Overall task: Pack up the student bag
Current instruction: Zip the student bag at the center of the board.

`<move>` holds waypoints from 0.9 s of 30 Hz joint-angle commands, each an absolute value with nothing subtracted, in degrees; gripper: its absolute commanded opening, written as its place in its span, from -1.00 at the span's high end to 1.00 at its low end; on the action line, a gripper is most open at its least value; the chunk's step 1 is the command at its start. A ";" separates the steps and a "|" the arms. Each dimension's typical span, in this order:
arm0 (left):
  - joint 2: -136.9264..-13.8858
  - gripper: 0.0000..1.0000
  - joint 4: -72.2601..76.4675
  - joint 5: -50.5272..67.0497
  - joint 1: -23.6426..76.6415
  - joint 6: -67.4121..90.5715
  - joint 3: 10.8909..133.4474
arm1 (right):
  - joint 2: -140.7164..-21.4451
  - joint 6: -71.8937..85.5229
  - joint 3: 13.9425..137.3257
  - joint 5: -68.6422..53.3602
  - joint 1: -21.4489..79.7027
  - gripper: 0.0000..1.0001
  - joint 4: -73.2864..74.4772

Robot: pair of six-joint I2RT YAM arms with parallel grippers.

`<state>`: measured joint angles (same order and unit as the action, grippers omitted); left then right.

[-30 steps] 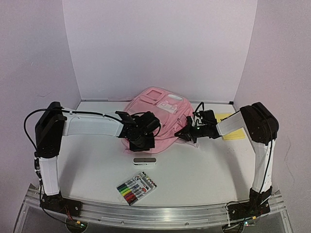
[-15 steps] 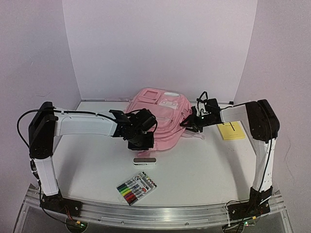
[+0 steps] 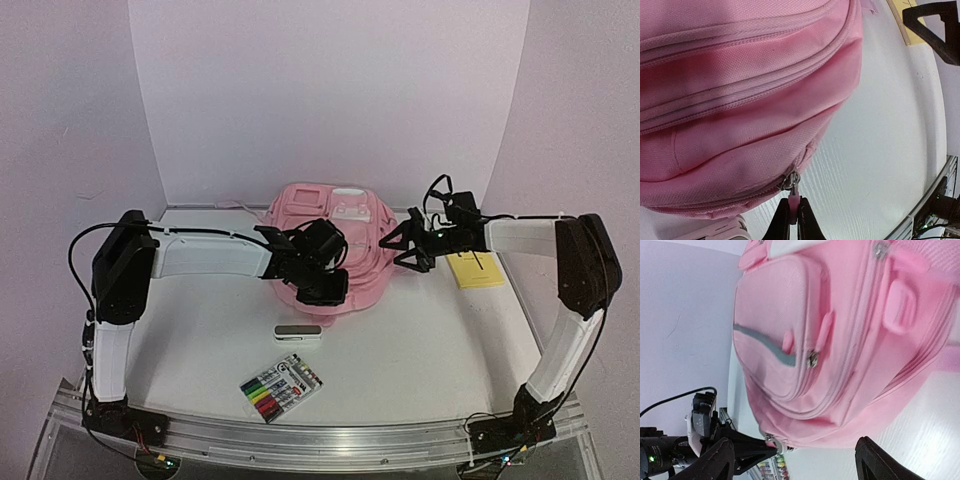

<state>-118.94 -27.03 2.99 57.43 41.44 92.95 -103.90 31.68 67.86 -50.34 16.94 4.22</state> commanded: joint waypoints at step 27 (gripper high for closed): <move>-114.58 1.00 -21.40 8.79 57.88 37.07 89.45 | -107.60 34.65 65.34 -47.47 19.96 0.98 7.09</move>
<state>-119.65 -23.50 7.92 57.47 37.95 90.80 -110.65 37.49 65.04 -47.29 21.70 6.21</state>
